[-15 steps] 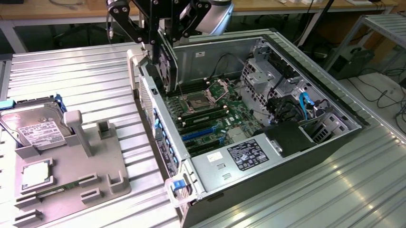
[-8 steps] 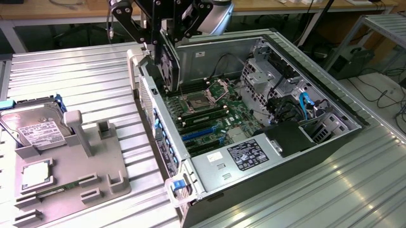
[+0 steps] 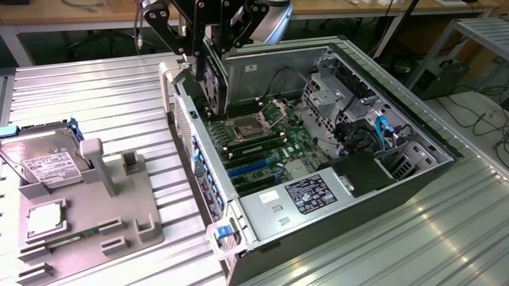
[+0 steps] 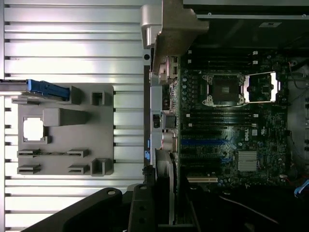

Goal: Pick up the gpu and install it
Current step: 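Pick up the gpu and move the gpu toward the slot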

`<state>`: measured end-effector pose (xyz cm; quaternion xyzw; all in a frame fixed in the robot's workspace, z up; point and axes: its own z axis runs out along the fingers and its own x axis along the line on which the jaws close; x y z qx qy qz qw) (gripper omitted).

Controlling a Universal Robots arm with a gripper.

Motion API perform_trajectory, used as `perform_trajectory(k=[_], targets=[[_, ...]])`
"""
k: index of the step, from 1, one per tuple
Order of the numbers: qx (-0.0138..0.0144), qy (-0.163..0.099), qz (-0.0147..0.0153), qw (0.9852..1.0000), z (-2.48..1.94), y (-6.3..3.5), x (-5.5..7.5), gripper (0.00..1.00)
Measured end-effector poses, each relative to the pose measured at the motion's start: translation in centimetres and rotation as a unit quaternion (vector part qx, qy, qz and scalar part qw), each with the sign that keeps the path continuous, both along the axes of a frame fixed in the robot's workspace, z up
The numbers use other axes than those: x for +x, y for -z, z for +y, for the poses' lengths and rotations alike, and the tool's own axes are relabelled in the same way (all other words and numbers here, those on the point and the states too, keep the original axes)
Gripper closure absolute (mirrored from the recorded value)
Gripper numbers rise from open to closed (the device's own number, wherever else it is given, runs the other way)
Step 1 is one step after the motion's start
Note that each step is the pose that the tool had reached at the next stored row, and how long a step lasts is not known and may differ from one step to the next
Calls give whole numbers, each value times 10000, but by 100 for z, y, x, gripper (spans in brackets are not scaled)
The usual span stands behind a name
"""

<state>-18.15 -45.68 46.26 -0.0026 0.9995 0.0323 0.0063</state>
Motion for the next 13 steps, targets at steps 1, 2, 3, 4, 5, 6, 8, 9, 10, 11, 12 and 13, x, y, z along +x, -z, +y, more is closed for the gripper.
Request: perform_trajectory(k=[1, 2, 3, 4, 5, 6, 8, 9, 10, 11, 12, 13], targets=[[0, 0, 0, 10000, 0, 1, 6, 73], [0, 0, -1, 10000, 0, 3, 11, 73], [1, 0, -2, 10000, 0, 7, 19, 73], [1, 0, -3, 10000, 0, 8, 24, 73], [0, 0, -3, 10000, 0, 9, 30, 73], [0, 0, -3, 10000, 0, 11, 35, 73], [0, 0, -4, 10000, 0, 14, 47, 73], [0, 0, -4, 10000, 0, 16, 53, 73], [0, 0, -5, 10000, 0, 18, 60, 73], [0, 0, -5, 10000, 0, 20, 67, 73], [0, 0, -5, 10000, 0, 21, 75, 73], [0, 0, -5, 10000, 0, 24, 83, 73]])
